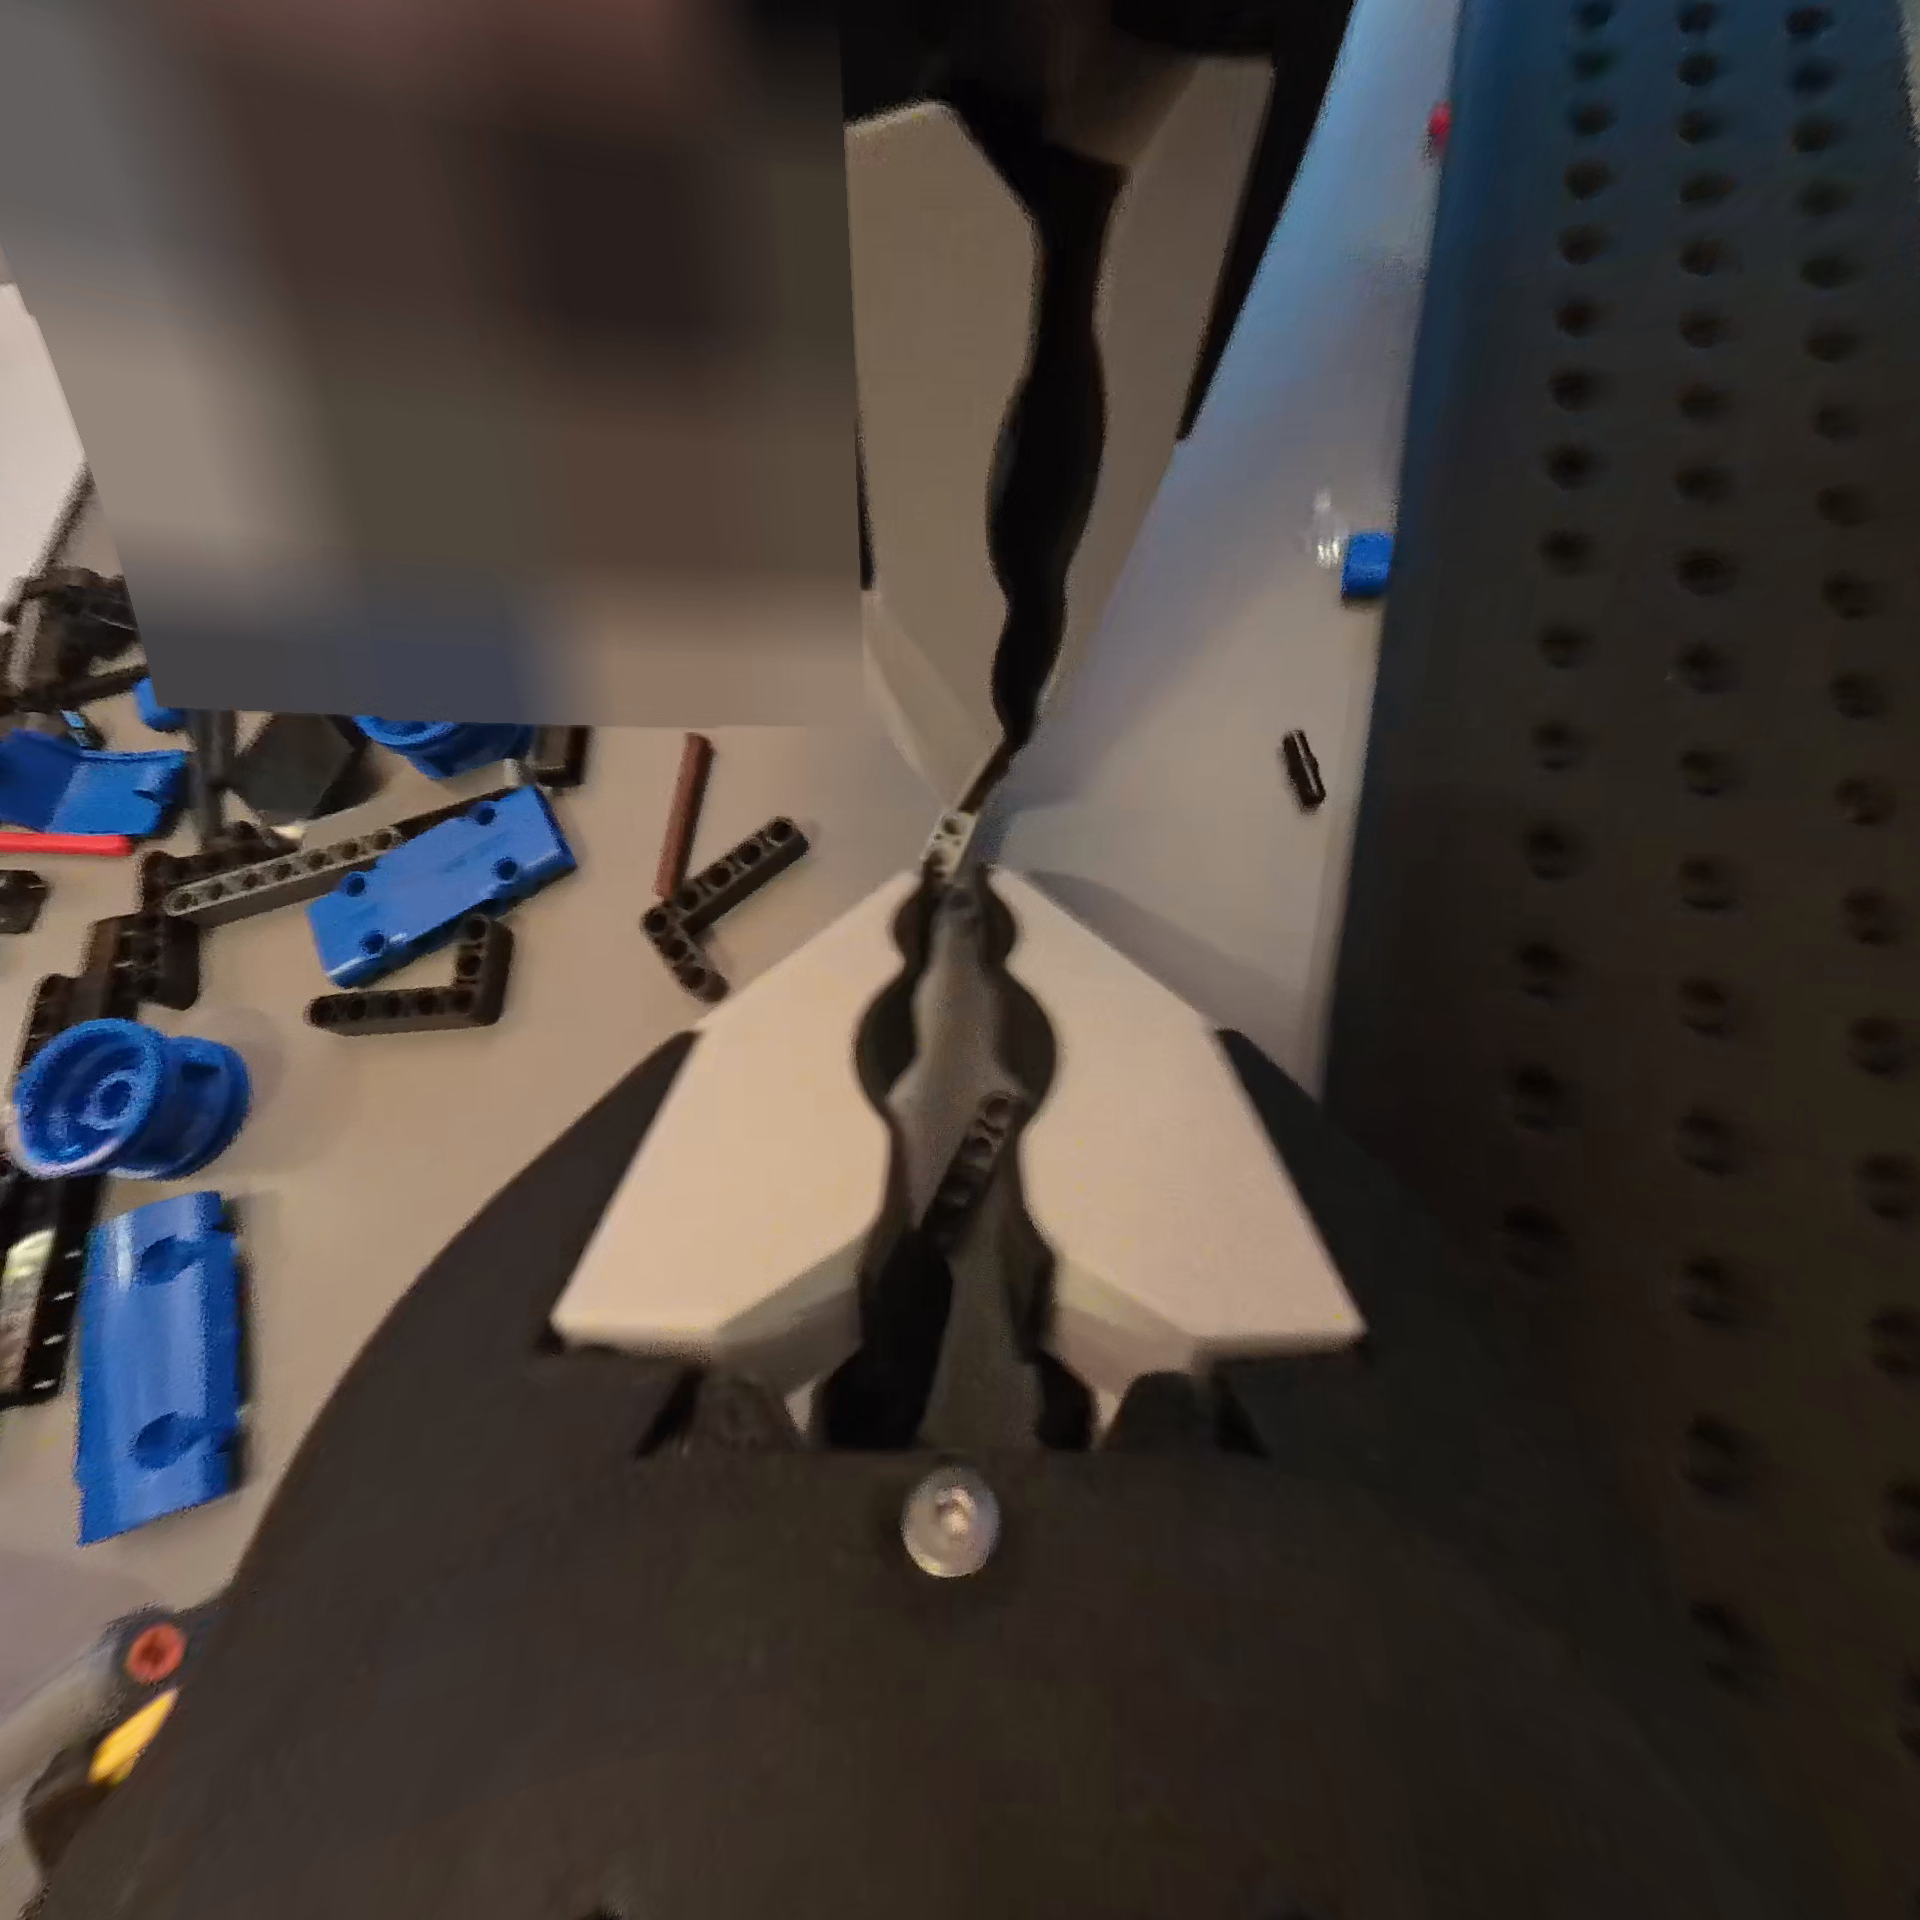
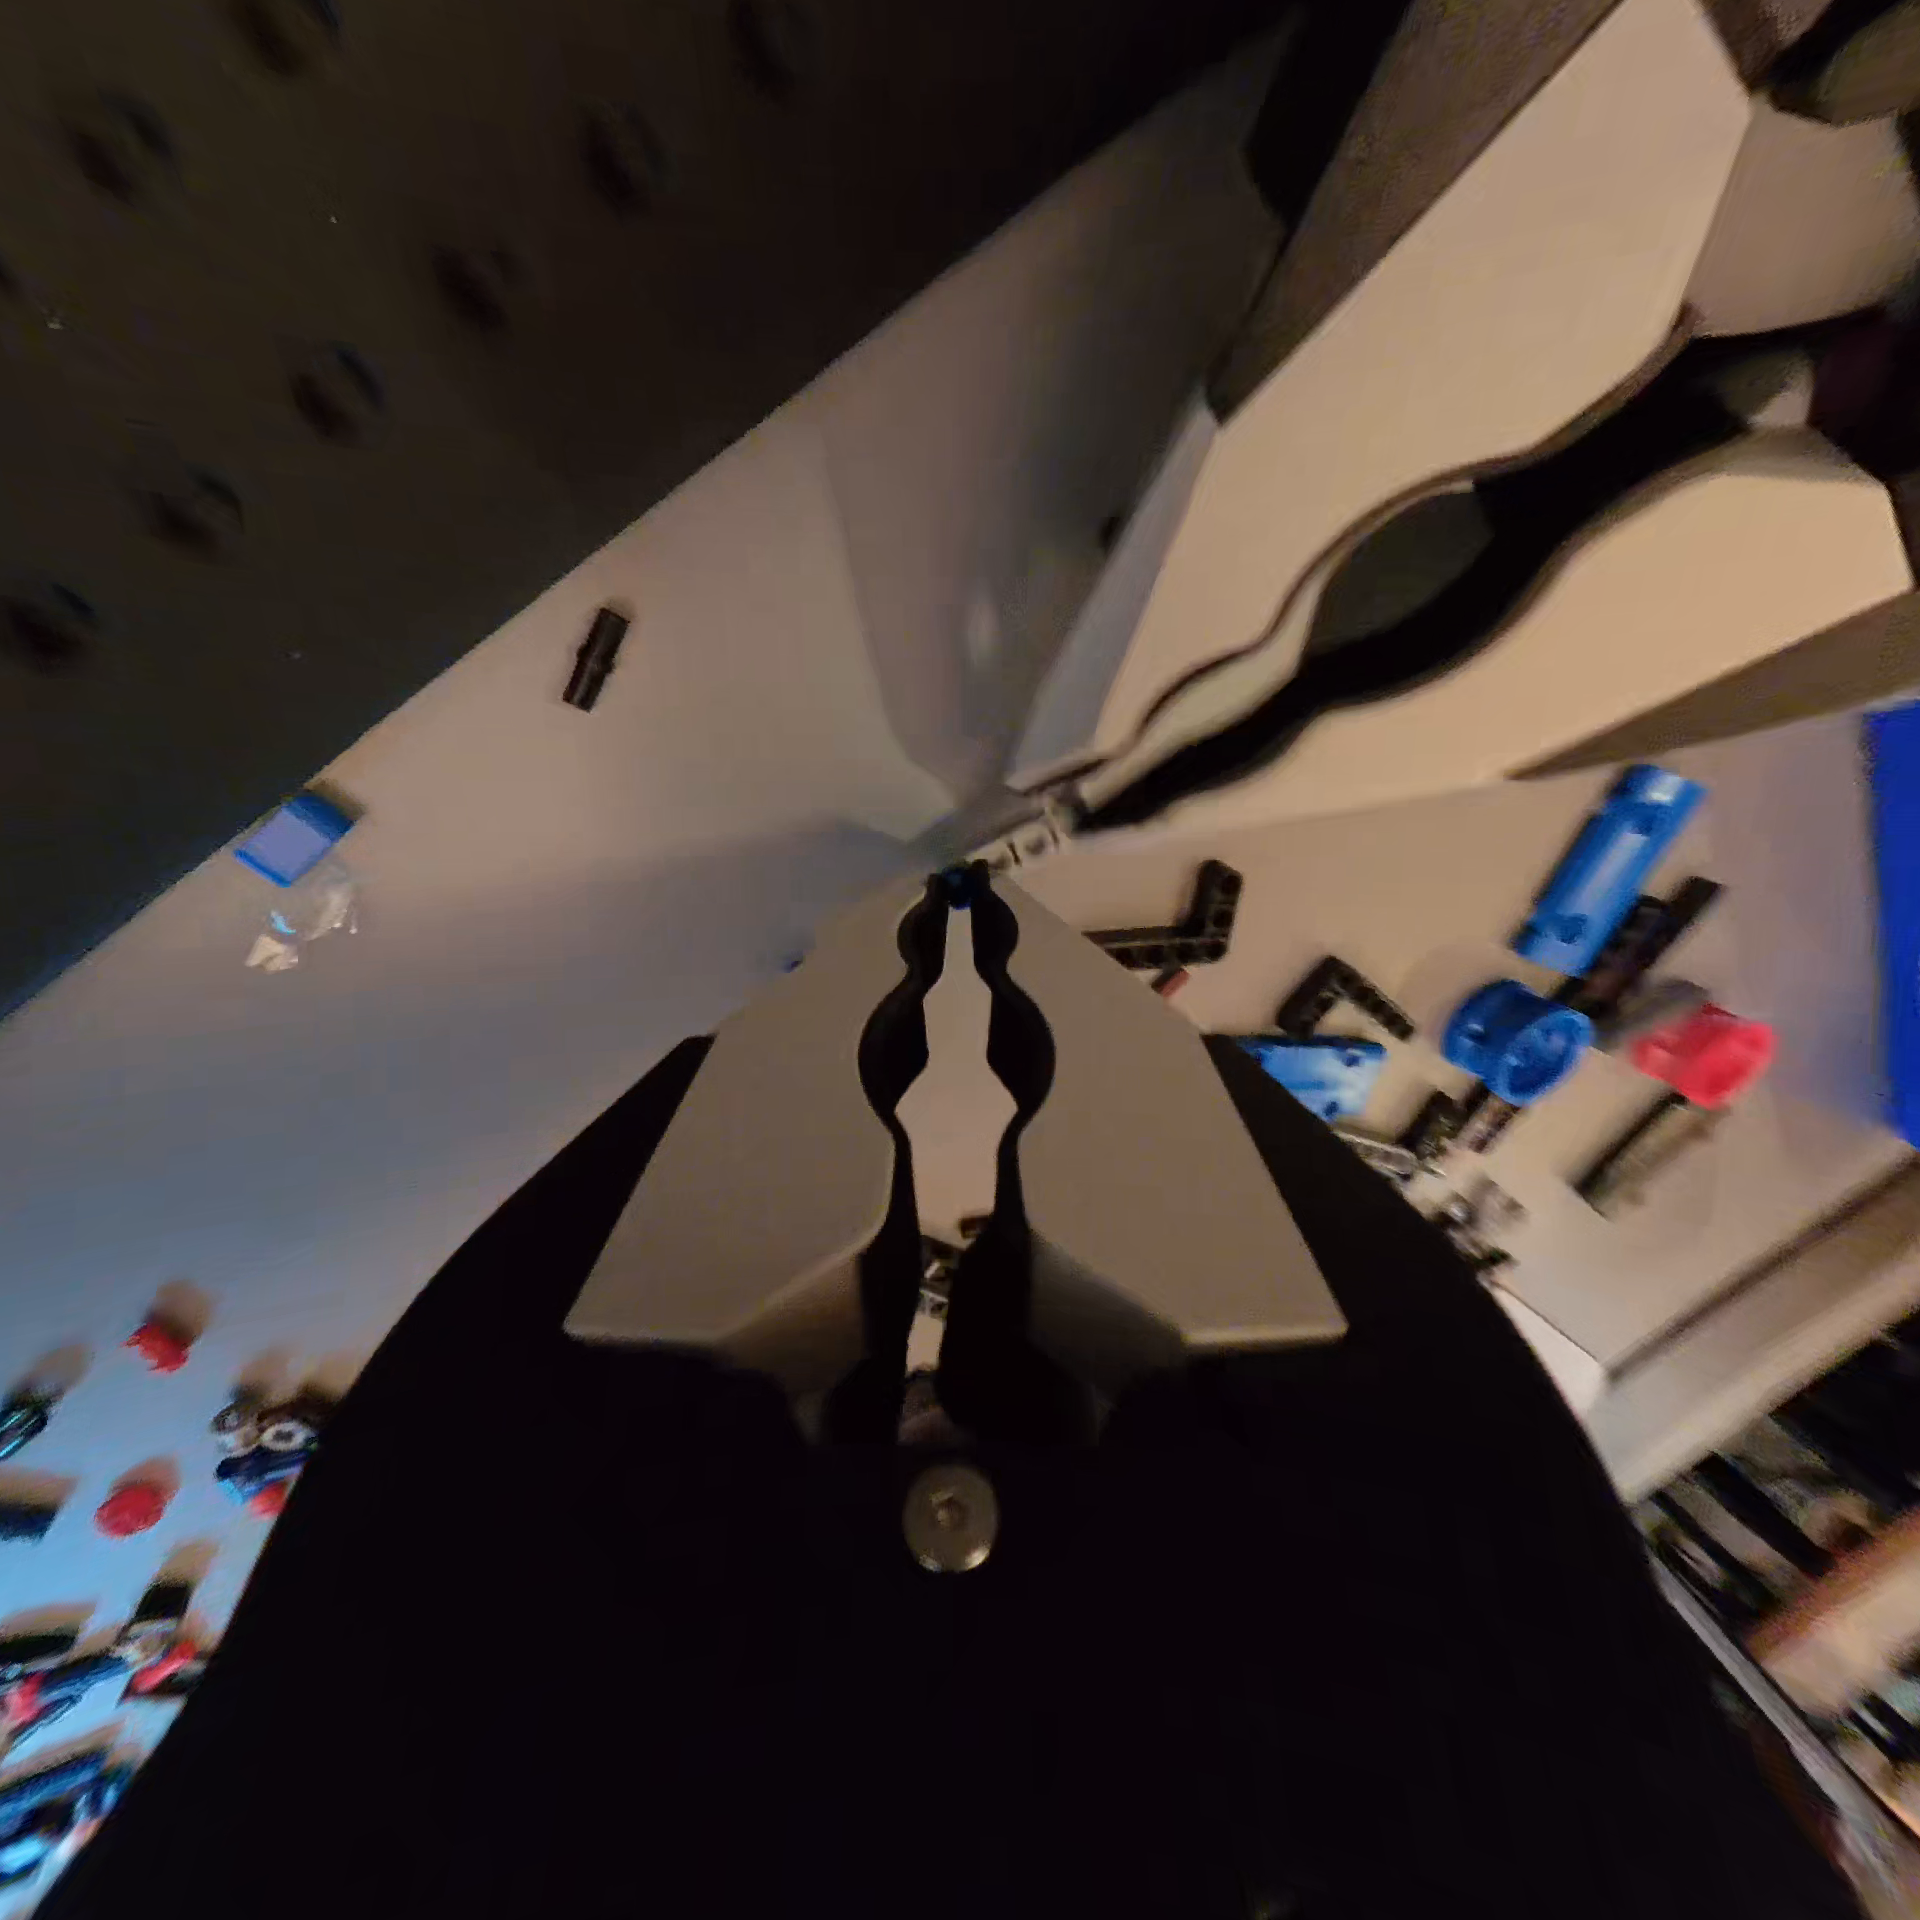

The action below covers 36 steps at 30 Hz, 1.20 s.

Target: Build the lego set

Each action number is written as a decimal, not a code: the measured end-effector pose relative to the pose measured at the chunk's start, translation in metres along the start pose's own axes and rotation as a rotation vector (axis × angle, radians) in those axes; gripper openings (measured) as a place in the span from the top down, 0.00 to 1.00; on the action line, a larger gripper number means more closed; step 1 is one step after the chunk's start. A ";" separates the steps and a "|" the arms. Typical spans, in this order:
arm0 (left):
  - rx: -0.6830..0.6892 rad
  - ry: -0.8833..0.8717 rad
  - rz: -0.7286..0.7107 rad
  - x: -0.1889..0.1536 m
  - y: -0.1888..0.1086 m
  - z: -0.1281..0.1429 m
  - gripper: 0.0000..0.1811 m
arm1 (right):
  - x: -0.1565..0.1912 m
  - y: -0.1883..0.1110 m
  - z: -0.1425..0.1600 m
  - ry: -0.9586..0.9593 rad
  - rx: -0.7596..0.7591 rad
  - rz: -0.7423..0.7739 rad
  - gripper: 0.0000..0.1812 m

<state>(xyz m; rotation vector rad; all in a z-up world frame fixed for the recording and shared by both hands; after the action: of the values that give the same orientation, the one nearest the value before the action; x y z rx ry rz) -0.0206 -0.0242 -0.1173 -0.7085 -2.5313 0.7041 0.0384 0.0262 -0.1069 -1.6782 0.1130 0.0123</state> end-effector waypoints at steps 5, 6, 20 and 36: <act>-0.073 -0.108 -0.054 0.013 -0.015 -0.012 0.77 | 0.007 -0.015 -0.002 -0.050 0.083 0.261 0.98; -0.087 -0.121 -0.040 0.011 -0.017 -0.015 0.77 | 0.008 -0.018 -0.002 -0.078 0.127 0.317 0.98; -0.164 -0.158 -0.204 0.022 -0.032 -0.029 0.95 | 0.004 -0.046 -0.017 0.052 -0.020 0.548 0.80; -0.252 0.144 -0.458 -0.001 -0.074 -0.040 0.95 | -0.017 -0.057 -0.032 0.327 -0.570 0.405 0.91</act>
<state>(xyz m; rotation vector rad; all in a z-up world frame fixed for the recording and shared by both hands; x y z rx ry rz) -0.0258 -0.0658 -0.0439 -0.2232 -2.5347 0.1744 0.0247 0.0019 -0.0456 -2.1873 0.7526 0.0811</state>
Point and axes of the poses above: each gripper's, where its closed fingertips meet, y out along the fingers, z out of its underside, x = y × z across the jaws, the point moved 6 cm from there along -y, back along the fingers, and after that the axes turned 13 degrees about -z, right-handed, at the moved point
